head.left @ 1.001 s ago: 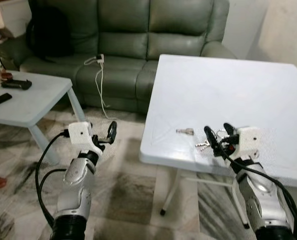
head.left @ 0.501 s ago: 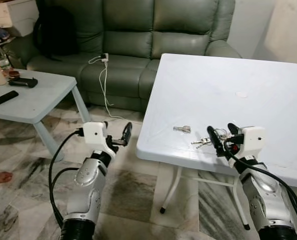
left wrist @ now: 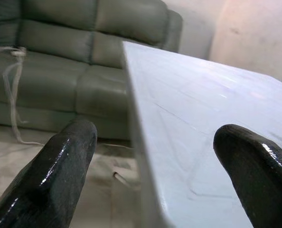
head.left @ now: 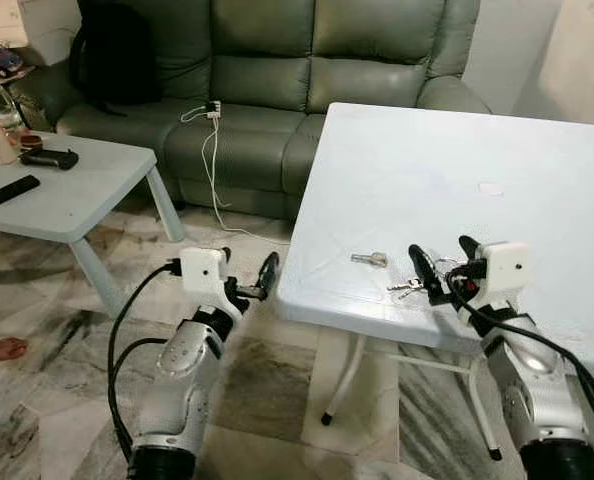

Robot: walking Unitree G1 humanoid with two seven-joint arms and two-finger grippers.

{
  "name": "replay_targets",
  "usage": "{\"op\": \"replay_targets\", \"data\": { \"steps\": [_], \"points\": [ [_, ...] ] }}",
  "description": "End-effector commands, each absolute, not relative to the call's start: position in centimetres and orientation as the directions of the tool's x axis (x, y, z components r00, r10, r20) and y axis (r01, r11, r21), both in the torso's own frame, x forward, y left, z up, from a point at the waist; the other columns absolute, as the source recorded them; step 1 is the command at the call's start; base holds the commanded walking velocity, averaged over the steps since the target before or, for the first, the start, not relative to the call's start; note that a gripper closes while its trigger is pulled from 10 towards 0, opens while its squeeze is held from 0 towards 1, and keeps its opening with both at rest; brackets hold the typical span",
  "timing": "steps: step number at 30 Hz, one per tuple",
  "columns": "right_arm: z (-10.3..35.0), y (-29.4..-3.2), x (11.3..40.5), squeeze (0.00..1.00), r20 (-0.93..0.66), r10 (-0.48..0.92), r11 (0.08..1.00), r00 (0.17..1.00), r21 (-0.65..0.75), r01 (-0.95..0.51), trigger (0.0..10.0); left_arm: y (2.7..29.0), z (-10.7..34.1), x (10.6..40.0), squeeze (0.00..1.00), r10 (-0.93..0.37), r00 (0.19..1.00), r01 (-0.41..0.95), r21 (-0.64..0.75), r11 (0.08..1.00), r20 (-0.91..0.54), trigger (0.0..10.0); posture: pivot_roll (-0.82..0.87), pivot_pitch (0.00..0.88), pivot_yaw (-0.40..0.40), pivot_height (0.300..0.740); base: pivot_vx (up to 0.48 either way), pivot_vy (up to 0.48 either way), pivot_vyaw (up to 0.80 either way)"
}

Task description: Hang keys on a hook

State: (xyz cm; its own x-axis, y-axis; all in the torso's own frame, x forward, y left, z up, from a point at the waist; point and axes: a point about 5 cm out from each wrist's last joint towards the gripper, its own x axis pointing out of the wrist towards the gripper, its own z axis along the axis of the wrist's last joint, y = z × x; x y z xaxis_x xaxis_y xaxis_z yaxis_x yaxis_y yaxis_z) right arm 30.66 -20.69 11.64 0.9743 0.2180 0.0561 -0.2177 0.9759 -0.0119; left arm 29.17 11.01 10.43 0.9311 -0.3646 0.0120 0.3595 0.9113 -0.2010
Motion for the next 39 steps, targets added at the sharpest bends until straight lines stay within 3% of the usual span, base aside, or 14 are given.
{"op": "replay_targets", "data": {
  "steps": [1, 12, 30, 33, 34, 39],
  "points": [
    [12.1, -22.1, 31.1, 0.0, 0.062, 0.172, 0.985, 0.983, -0.024, -0.171, 10.0, 10.1, 10.7, 28.9, 0.0, -0.403, 0.915, 0.398, -0.185, 0.898, 0.013, 10.0, -0.02, 0.0, -0.044, 0.74, 0.0, 0.0, 0.0],
    [11.5, -23.3, 30.9, 0.0, 0.035, 0.13, 0.991, 0.991, 0.0, -0.13, 10.0, 9.6, 10.8, 29.0, 0.0, -0.425, 0.905, 0.419, -0.182, 0.889, 0.009, 10.0, -0.04, 0.0, -0.034, 0.74, 0.0, 0.0, -0.04],
    [11.2, -22.9, 30.9, 0.0, 0.037, 0.14, 0.99, 0.99, 0.009, -0.14, 10.0, 9.3, 11.3, 29.1, 0.0, -0.45, 0.892, 0.451, -0.151, 0.88, 0.043, 10.0, -0.04, 0.0, -0.029, 0.74, 0.0, 0.0, -0.69],
    [11.3, -22.9, 30.9, 0.0, 0.039, 0.14, 0.99, 0.989, 0.008, -0.14, 10.0, 9.3, 11.5, 29.0, 0.0, -0.46, 0.886, 0.464, -0.112, 0.879, 0.057, 10.0, -0.04, 0.0, -0.031, 0.74, 0.0, -0.48, -0.69],
    [11.3, -22.9, 30.9, 0.0, 0.04, 0.141, 0.99, 0.989, 0.007, -0.142, 10.0, 9.1, 11.5, 28.9, 0.0, -0.453, 0.889, 0.455, -0.212, 0.865, 0.06, 10.0, -0.04, 0.0, -0.032, 0.74, 0.0, 0.0, -0.69],
    [11.4, -22.9, 30.8, 0.0, 0.054, 0.152, 0.988, 0.987, 0.007, -0.152, 10.0, 9.1, 11.4, 29.1, 0.0, -0.431, 0.902, 0.43, -0.199, 0.881, 0.04, 10.0, -0.04, 0.0, -0.033, 0.74, 0.0, 0.0, -0.28]
  ]
}}
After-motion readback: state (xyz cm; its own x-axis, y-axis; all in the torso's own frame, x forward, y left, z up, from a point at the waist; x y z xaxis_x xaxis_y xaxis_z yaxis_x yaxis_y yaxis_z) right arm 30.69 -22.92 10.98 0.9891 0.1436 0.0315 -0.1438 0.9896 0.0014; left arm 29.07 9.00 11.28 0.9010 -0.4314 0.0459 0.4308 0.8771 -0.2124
